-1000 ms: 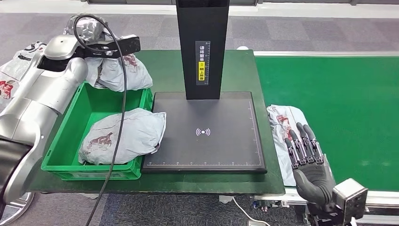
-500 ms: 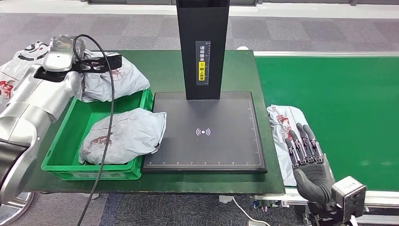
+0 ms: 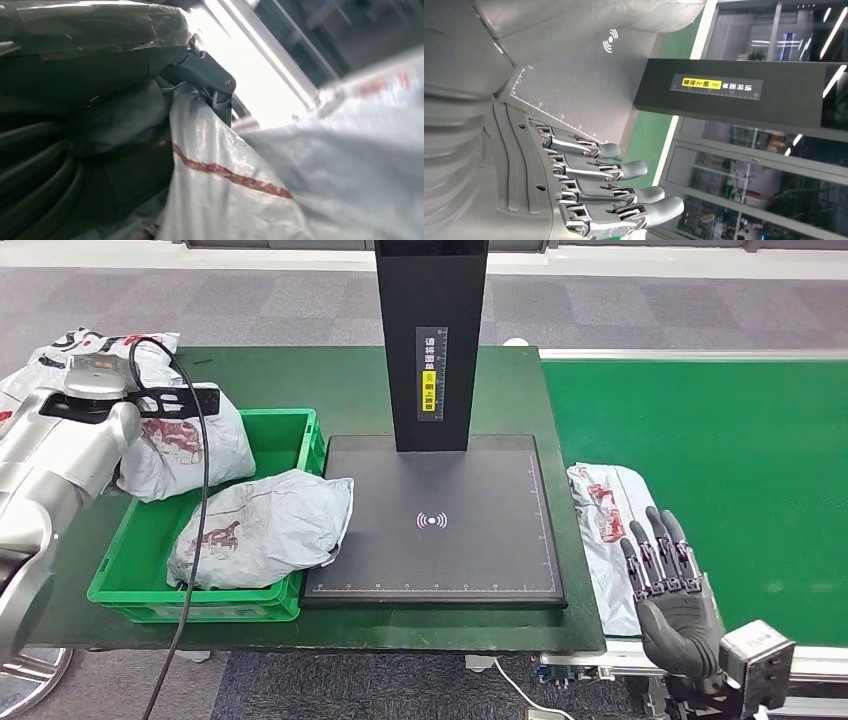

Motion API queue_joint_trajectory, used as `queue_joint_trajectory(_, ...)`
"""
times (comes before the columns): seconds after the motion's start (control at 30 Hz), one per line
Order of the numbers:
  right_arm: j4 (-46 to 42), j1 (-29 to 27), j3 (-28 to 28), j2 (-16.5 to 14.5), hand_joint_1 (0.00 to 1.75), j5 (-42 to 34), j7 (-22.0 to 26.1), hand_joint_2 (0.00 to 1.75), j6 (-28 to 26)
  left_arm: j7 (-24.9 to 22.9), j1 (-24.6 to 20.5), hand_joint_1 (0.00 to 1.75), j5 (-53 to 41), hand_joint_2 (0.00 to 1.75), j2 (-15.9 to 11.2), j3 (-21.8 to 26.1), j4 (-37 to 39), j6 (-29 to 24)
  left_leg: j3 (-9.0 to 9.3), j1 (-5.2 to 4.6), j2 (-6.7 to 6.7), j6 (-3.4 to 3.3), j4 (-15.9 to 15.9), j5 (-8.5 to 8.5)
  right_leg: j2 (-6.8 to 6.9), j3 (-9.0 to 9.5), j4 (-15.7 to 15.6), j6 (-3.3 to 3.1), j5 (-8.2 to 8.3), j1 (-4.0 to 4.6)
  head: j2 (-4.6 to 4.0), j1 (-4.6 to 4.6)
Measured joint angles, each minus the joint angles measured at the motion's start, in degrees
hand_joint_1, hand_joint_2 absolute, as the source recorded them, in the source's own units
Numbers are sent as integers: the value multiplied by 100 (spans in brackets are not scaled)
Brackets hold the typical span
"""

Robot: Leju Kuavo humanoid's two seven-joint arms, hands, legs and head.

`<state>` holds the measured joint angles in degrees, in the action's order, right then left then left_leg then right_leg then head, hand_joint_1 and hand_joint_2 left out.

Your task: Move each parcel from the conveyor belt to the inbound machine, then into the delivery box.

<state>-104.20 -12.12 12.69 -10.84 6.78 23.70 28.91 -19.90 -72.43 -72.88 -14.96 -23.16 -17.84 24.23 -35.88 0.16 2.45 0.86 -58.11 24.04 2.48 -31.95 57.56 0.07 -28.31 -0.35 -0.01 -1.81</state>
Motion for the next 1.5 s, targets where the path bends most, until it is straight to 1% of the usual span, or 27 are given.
queue_joint_trajectory(0.13,40,8,1,1,0,20,50,175,-43,768,-79,175,70,175,-15,1,62,1126,0,0,-3,0,0,0,3,4,0,0,0,-2,0,0)
queue_joint_trajectory(0.17,57,11,1,1,0,22,60,175,-60,974,-92,135,83,175,-18,1,73,1315,0,0,-3,0,0,0,4,4,0,0,0,-2,-1,0)
queue_joint_trajectory(0.27,104,17,2,6,0,15,65,175,-95,1616,-119,4,167,175,-21,1,102,1733,1,0,-3,0,-1,0,4,3,0,1,1,-4,-2,0)
queue_joint_trajectory(0.3,119,18,2,8,0,9,65,175,-104,1873,-127,0,206,175,-13,0,107,1834,2,0,-3,0,-2,0,5,3,0,1,1,-4,-2,0)
queue_joint_trajectory(0.37,138,17,13,9,0,-2,65,175,-127,2386,-138,0,281,175,31,0,108,1941,3,0,-5,0,-2,-1,8,2,-1,1,1,-5,-1,0)
queue_joint_trajectory(0.43,143,9,51,9,0,-8,64,175,-160,2758,-152,0,372,175,121,0,100,1951,3,0,-12,-1,-3,-1,15,3,-1,1,1,-6,-1,0)
queue_joint_trajectory(0.57,141,-22,163,9,0,47,21,175,-229,3238,-217,0,690,175,374,1,33,1947,2,1,-27,-2,-5,-2,30,10,-1,1,1,-9,0,0)
queue_joint_trajectory(0.63,141,-32,211,8,0,393,-120,175,-508,3408,-269,0,1006,175,479,2,-49,1914,2,0,-26,-3,-5,-2,27,10,-1,3,2,-12,0,0)
queue_joint_trajectory(0.67,141,-33,231,6,0,785,-267,175,-829,3455,-293,0,1222,175,525,12,-105,1869,2,0,-24,-3,-5,-1,25,10,-1,4,2,-13,-1,0)
queue_joint_trajectory(0.73,140,-29,260,1,0,2082,-766,175,-1863,3390,-326,0,1796,175,642,78,-262,1721,2,-1,-25,-3,-6,-2,25,9,-1,6,4,-15,-1,0)
queue_joint_trajectory(0.8,140,-15,266,-1,0,3402,-1326,175,-2867,3136,-338,0,2391,175,785,206,-442,1549,1,-2,-28,-3,-6,-2,27,12,-2,7,4,-16,-1,1)
queue_joint_trajectory(0.83,140,-3,266,-1,0,3799,-1525,175,-3161,3007,-341,0,2607,175,852,273,-525,1477,1,-2,-29,-3,-6,-2,28,13,-2,7,4,-15,-1,1)
queue_joint_trajectory(0.87,141,10,266,0,0,4034,-1647,175,-3334,2910,-342,0,2761,175,915,331,-598,1417,2,-2,-29,-3,-6,-2,27,14,-1,7,4,-14,-1,1)
queue_joint_trajectory(0.93,143,34,265,0,0,4373,-1856,175,-3548,2788,-335,0,3033,175,1037,430,-732,1300,1,-2,-29,-3,-6,-2,27,13,-1,7,4,-13,-2,1)
queue_joint_trajectory(1.03,209,143,252,20,0,5195,-2297,175,-3938,2630,-248,0,3728,175,1204,592,-992,1054,1,-4,-25,-3,-4,-2,23,13,-1,7,4,-11,0,1)
queue_joint_trajectory(1.1,357,295,246,79,0,5733,-2594,175,-4107,2537,-115,0,4262,175,1300,681,-1243,945,3,-4,-20,-3,-4,-2,17,13,-1,6,4,-9,0,1)
queue_joint_trajectory(1.17,605,507,243,162,0,6274,-2924,175,-4157,2466,76,0,4790,175,1390,717,-1534,901,3,-4,-18,-3,-4,-2,16,14,-1,6,5,-9,-1,2)
queue_joint_trajectory(1.27,1244,986,244,367,0,7036,-3364,175,-4127,2378,423,0,5574,175,1528,720,-1989,802,4,-3,-18,-4,-4,-4,16,14,-1,5,8,-9,-1,2)
queue_joint_trajectory(1.33,1830,1370,244,546,0,7388,-3552,175,-4155,2348,651,0,5998,175,1617,715,-2245,661,4,-3,-18,-5,-5,-6,17,14,-1,7,11,-11,-1,2)
queue_joint_trajectory(1.43,2683,1856,244,789,0,7609,-3652,175,-4294,2354,937,0,6319,175,1710,702,-2531,464,4,-3,-22,-10,-7,-9,23,14,-1,9,13,-15,0,1)
queue_joint_trajectory(1.5,3083,2040,244,892,0,7641,-3656,175,-4367,2361,1056,0,6395,175,1738,696,-2657,414,3,-4,-24,-11,-7,-10,25,14,-1,9,14,-16,-1,2)
